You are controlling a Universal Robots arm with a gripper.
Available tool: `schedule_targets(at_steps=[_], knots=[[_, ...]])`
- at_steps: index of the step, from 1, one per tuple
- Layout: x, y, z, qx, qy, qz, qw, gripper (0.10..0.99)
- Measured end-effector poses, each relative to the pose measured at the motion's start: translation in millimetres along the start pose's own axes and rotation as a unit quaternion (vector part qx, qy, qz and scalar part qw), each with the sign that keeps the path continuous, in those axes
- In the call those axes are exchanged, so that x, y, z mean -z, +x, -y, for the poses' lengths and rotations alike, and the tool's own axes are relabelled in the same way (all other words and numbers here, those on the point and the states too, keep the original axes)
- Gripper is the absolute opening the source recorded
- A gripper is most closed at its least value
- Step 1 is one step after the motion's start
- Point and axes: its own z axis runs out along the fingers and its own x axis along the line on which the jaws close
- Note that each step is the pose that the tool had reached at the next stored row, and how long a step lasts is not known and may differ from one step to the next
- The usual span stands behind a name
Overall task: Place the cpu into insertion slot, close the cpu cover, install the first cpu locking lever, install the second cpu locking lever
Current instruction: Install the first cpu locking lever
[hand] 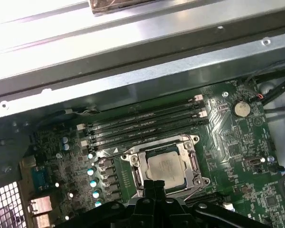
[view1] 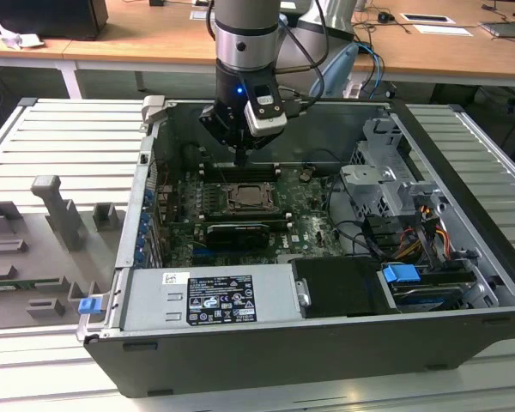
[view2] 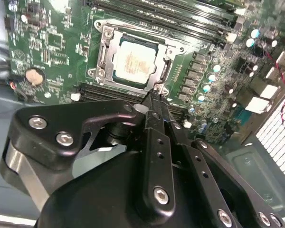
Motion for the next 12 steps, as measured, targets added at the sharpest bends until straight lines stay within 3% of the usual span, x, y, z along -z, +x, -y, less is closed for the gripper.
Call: schedule_targets(at_steps=[4,6,9,12], knots=[[-0.5,0.0,0.0,0.044,0.0001,-0.0025,0.9990,0.106],[-0.9,0.2,0.1,0.067,0.0002,-0.0037,0.9978,0.106],[-1.0,3.9,0.9,0.069,0.0001,-0.0029,0.9976,0.106],[-1.2,15.0,3.3,0.070,-0.0002,-0.0014,0.9976,0.106]])
